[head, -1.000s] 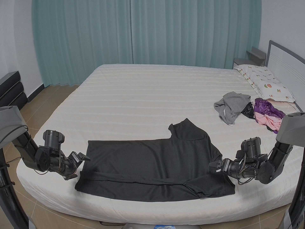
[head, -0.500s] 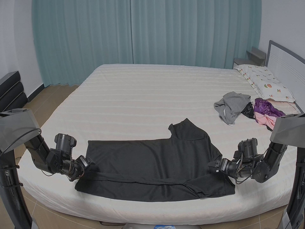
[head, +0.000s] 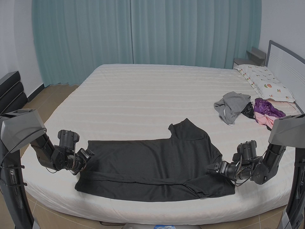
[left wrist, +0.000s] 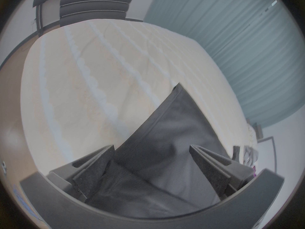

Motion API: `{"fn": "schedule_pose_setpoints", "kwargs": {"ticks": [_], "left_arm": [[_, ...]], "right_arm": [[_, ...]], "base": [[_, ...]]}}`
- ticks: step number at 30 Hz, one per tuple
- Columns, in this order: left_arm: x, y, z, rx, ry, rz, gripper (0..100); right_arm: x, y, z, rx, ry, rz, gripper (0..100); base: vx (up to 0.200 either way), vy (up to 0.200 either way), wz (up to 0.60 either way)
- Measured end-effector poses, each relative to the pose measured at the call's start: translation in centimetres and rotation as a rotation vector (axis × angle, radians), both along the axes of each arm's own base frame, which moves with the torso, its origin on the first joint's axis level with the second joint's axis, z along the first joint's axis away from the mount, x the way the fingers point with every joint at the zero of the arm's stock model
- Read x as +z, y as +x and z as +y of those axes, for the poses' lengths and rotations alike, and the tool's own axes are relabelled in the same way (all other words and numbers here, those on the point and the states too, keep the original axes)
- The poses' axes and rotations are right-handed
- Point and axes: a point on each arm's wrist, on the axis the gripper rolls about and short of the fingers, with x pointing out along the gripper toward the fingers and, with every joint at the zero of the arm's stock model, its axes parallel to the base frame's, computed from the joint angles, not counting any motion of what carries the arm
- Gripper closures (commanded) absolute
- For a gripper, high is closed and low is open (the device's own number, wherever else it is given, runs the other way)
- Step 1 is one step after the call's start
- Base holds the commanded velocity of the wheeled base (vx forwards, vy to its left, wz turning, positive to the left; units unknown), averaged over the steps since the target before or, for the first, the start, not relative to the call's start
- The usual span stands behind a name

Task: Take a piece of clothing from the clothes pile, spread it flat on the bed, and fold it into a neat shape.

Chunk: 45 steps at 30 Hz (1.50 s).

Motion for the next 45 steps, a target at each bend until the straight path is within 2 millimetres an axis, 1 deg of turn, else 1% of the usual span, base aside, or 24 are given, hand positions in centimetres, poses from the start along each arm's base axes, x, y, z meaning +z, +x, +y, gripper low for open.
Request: {"fn": "schedule_pose_setpoints", "kwargs": {"ticks": [5,8,11,14,17,20,24,29,33,38,42,45], "left_arm": [[0.4,1.2,0.9,0.132,-0.087,-0.090,0],[0.7,1.5,1.6,0.171,-0.112,-0.117,0],[1.0,1.1,2.1,0.170,-0.137,-0.118,0],[1.5,0.0,2.1,0.124,-0.195,-0.101,0],[2.1,-1.2,1.6,0.065,-0.241,-0.083,0],[2.3,-2.4,0.5,0.004,-0.222,-0.064,0],[1.9,-3.6,-1.7,-0.063,-0.141,-0.032,0],[0.6,-4.2,-3.6,-0.106,0.008,0.002,0],[-0.6,-4.0,-4.6,-0.125,0.096,0.020,0],[-1.5,-3.3,-5.4,-0.130,0.127,0.021,0],[-2.0,-2.6,-5.4,-0.117,0.137,0.016,0],[-1.8,-1.8,-5.0,-0.084,0.144,-0.008,0]], "right_arm": [[0.0,-0.1,0.0,-0.006,0.005,0.005,0],[-0.1,-0.1,-0.1,-0.017,0.013,0.010,0],[0.0,-0.1,-0.1,-0.023,0.019,0.008,0],[0.0,-0.2,-0.1,-0.024,0.024,-0.004,0],[0.1,-0.3,-0.2,-0.032,0.035,-0.017,0],[0.1,-0.5,-0.1,-0.038,0.053,-0.020,0],[0.1,-0.6,-0.1,-0.038,0.074,-0.015,0],[0.1,-0.8,-0.2,-0.039,0.080,-0.010,0],[0.1,-0.8,-0.1,-0.036,0.081,-0.008,0],[0.1,-0.9,-0.1,-0.034,0.081,-0.007,0],[0.1,-0.9,0.0,-0.032,0.081,-0.006,0],[0.0,-0.9,0.0,-0.032,0.081,-0.006,0]], "base": [[0.000,0.000,0.00],[0.000,0.000,0.00],[0.000,0.000,0.00],[0.000,0.000,0.00],[0.000,0.000,0.00],[0.000,0.000,0.00],[0.000,0.000,0.00],[0.000,0.000,0.00],[0.000,0.000,0.00],[0.000,0.000,0.00],[0.000,0.000,0.00],[0.000,0.000,0.00]]}}
